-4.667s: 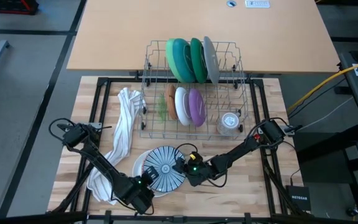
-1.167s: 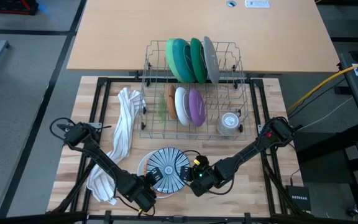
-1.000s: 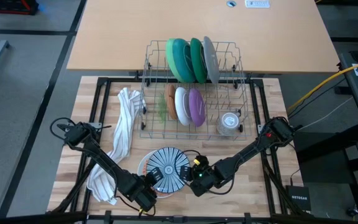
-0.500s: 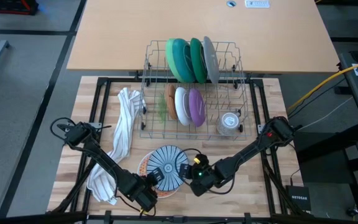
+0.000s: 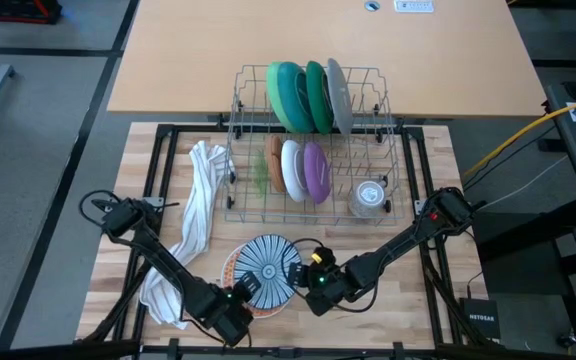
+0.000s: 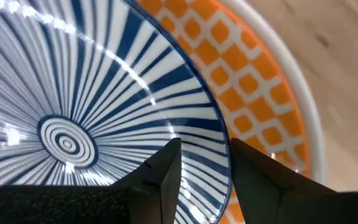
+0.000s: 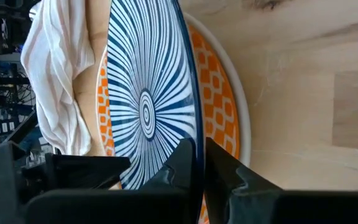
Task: Sort dishes
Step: Put the blue patterned plate into the dish rack
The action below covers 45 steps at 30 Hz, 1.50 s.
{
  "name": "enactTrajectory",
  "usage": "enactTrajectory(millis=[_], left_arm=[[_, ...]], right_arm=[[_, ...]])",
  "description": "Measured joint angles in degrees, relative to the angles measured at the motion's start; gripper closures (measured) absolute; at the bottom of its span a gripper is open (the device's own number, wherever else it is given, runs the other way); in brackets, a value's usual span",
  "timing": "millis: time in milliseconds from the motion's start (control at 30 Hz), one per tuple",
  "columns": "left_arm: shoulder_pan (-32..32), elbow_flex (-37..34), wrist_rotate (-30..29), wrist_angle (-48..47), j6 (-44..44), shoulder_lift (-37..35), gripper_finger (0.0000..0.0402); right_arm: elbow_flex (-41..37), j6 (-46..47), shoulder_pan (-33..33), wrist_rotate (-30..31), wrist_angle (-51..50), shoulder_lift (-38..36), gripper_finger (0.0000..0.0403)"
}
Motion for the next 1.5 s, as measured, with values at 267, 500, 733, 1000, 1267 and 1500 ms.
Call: enactTrajectory(millis=[267, 500, 733, 1000, 1267, 1500], left_arm=[[-4.0, 0.2, -6.0, -0.1, -7.9, -0.1, 0.0279], [-7.9, 3.7, -15.3, -5.1, -14.0, -0.1, 0.0279], [-12.8, 9.2, -19.0, -9.9, -25.6, -0.1, 0.0279], [-17.7, 11.4, -22.7, -11.8, -32.9, -0.1, 0.0279], [-18.4, 11.4, -24.8, -14.9, -40.8, -0.1, 0.0279], [-18.3, 11.3, -24.8, -15.7, -42.8, -0.1, 0.0279]], right_arm=[[-0.1, -4.0, 0.0, 0.2, -1.8, -3.0, 0.0387], [-0.1, -4.7, 0.0, 1.0, -3.0, -6.5, 0.0387], [3.4, -7.2, 0.0, -1.7, -10.8, -10.0, 0.0387], [20.7, -12.0, 0.0, -1.1, -33.8, -11.0, 0.0387], [39.9, -11.9, 0.0, 6.5, -60.6, -11.1, 0.0387], [49.6, -11.6, -0.3, 11.7, -74.9, -11.4, 0.0387]])
